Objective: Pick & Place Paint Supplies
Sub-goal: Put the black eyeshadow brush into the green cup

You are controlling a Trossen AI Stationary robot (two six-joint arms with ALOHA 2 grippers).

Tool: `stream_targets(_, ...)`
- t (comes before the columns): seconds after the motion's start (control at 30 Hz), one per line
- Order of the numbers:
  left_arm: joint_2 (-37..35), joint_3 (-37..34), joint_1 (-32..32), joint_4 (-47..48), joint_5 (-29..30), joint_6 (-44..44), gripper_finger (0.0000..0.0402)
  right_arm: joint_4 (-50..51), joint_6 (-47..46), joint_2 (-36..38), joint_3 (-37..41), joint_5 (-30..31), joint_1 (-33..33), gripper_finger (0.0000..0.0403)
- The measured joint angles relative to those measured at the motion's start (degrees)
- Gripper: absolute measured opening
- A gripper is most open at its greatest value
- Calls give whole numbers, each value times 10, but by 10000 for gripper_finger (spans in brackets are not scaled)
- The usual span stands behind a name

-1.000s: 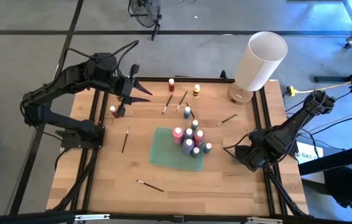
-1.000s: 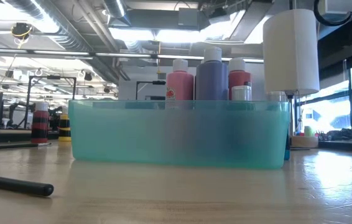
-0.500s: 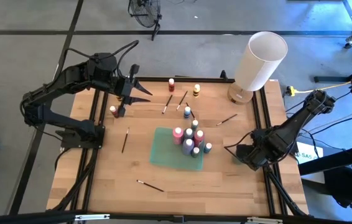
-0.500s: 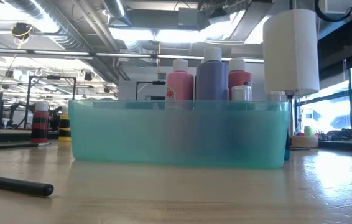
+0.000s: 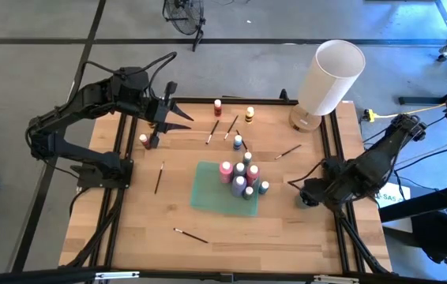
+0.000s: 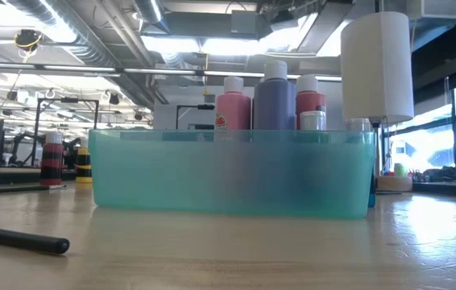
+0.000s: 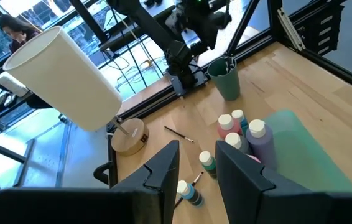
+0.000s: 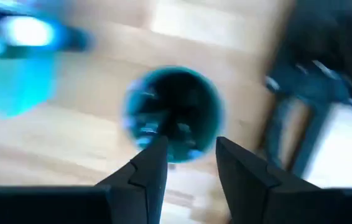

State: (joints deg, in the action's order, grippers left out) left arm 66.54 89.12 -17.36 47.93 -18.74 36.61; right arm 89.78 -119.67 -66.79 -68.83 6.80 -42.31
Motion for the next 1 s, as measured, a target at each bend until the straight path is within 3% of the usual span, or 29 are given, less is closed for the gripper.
stream_targets(0.13, 0, 0, 0, 4, 0, 8, 98, 3, 115, 13, -54, 77, 9, 140)
stream_targets(0.43, 0, 0, 0, 8, 0, -29, 98, 1, 384, 17, -132, 150, 93, 140)
stream_targets(0.73, 0, 0, 0, 21, -41, -98, 98, -49, 790, 9, -145, 189, 195, 139)
stream_targets(1.0, 1, 0, 6, -14, -70, -170, 98, -52, 1065, -36, -145, 157, 303, 113)
